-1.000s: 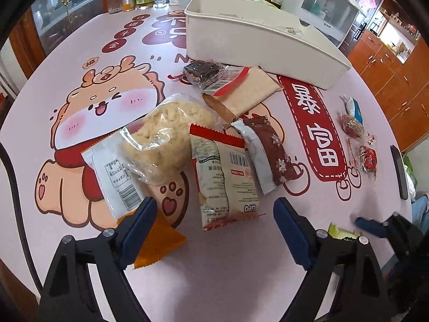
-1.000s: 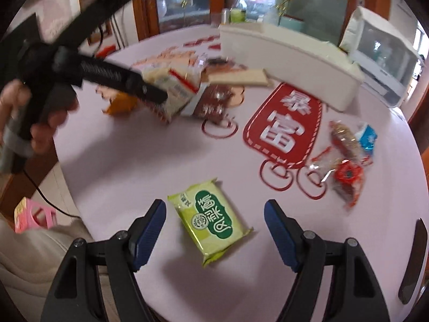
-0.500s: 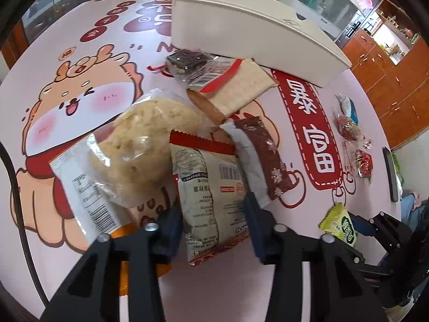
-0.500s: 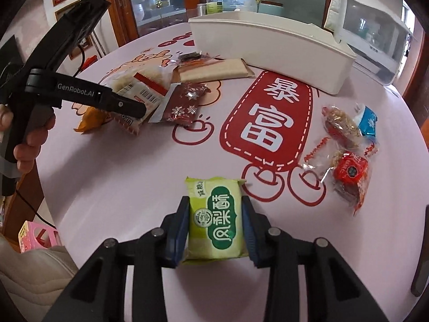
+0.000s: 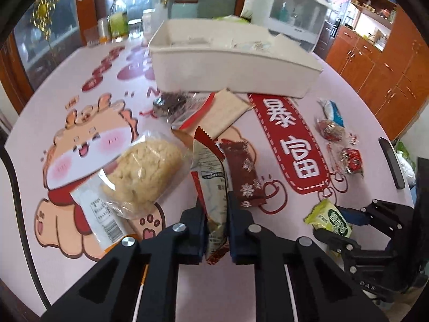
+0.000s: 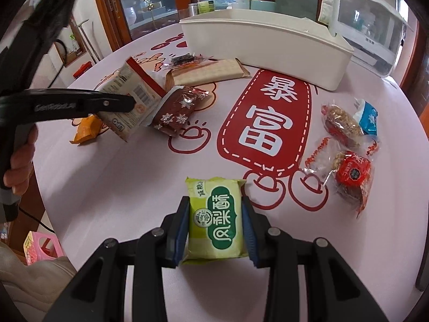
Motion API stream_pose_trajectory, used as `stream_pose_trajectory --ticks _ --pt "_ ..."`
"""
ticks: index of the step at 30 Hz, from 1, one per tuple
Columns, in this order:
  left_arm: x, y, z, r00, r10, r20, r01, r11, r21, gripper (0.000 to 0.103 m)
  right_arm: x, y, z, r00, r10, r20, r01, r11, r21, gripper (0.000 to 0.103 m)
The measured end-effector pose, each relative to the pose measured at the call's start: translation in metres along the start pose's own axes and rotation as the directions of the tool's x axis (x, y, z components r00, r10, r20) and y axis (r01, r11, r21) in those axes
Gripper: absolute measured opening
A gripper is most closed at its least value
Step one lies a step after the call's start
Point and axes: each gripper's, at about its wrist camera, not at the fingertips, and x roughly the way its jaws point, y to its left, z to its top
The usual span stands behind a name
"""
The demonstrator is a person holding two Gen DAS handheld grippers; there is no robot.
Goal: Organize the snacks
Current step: 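Grasp the green pineapple-cake packet with the right tool while the left tool grasps the red-topped snack bag, then carry both held snacks up over the white tray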
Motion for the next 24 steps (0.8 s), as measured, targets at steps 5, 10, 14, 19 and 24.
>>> stream_pose_trajectory --ticks 5,10,14,19,24 --pt "-0.021 -0.011 0.002 0.998 0.026 0.064 -0.028 0.999 0.041 0.011 -0.001 -0.005 0.003 1.0 -0.001 0.004 0.001 1.0 0.028 0.037" --pt "-0.043 -0.022 0.012 0.99 0.036 0.133 -0.043 0.997 0.056 0.011 -0.006 -0.015 0.011 1.0 -0.01 0.03 0.008 0.998 0.065 0.037" --pt "-0.063 -0.033 0.03 0.977 0.053 0.208 -0.072 0.994 0.085 0.011 -0.014 -0.027 0.025 0.998 -0.015 0.069 0.007 0.994 0.113 0.037" --pt "-0.084 -0.041 0.06 0.954 0.087 0.288 -0.124 0.986 0.11 0.011 -0.031 -0.045 0.058 0.988 -0.052 0.147 0.027 0.986 0.166 0.037" --pt "-0.102 -0.04 0.103 0.926 0.133 0.354 -0.175 0.98 0.089 0.011 -0.056 -0.06 0.1 0.967 -0.081 0.242 0.031 0.979 0.204 0.037"
